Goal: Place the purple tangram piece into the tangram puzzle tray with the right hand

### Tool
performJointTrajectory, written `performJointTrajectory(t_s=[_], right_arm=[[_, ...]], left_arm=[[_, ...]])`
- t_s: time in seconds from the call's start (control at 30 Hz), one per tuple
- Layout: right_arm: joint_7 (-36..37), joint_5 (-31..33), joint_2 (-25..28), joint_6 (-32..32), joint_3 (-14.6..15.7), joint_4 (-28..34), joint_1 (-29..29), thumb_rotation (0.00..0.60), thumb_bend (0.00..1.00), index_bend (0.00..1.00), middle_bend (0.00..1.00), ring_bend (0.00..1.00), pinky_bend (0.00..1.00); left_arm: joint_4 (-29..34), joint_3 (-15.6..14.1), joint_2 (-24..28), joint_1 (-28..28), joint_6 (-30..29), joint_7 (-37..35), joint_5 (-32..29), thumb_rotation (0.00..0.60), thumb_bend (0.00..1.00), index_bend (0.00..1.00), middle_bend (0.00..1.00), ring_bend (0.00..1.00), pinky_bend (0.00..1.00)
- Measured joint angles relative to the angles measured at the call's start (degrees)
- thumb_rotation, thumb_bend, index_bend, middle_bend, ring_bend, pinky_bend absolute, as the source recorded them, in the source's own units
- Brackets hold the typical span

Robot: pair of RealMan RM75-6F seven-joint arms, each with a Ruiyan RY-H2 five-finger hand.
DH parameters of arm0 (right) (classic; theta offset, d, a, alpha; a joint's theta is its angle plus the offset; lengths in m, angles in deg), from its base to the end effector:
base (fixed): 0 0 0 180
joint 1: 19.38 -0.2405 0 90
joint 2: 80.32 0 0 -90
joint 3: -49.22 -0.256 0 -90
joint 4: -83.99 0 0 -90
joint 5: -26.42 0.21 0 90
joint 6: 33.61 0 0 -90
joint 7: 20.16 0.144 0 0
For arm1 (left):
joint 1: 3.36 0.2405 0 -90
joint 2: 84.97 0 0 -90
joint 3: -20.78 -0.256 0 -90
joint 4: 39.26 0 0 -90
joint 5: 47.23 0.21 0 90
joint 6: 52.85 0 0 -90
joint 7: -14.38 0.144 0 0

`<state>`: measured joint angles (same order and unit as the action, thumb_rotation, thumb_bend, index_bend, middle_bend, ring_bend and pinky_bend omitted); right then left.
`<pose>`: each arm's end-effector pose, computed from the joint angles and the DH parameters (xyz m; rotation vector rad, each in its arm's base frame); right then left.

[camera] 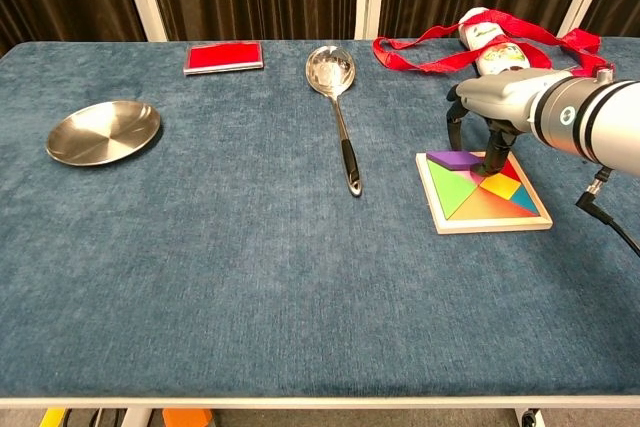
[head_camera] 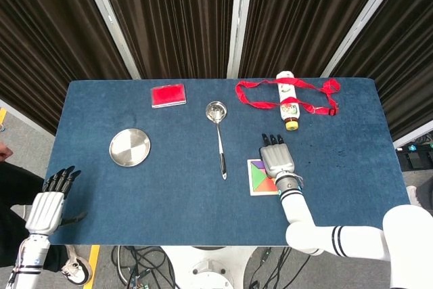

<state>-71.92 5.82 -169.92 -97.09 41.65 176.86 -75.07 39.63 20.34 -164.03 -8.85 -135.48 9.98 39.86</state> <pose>-0.1379 -0.3473 -0.0285 1.8019 -0.9716 0.4122 -0.3290 0.1732 0.0790 -1.4285 -1.0433 -0.9352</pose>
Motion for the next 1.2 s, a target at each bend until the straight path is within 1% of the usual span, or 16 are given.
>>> performJointTrajectory(t_s=[0.37,1.03,1.2], right_arm=[[-0.1,-1.2,0.1,0.3,0.7,-0.7,0.3,0.6,0.3,0.51,0.0,0.0,0.0],[0.3,-1.4,0.3,0.6,0.5,-0.2,0.3,0.6,0.3,0.48,0.0,0.0,0.0],[0.2,-1.2,0.2,0.7,0.5,-0.2,0.3,0.6,0.3,0.45,0.0,0.0,0.0]], left_arm=[[-0.2,0.0,-0.1,0.0,0.2,-0.1,-0.1,0.6,0.0,0.11,0.03,0.0,0.12],[-0.4,-0.1,-0.1,0.0,0.2,-0.4,0.0,0.6,0.0,0.11,0.03,0.0,0.12],[-0.4,-0.1,0.0,0.0,0.1,-0.4,0.1,0.6,0.0,0.11,0.03,0.0,0.12]])
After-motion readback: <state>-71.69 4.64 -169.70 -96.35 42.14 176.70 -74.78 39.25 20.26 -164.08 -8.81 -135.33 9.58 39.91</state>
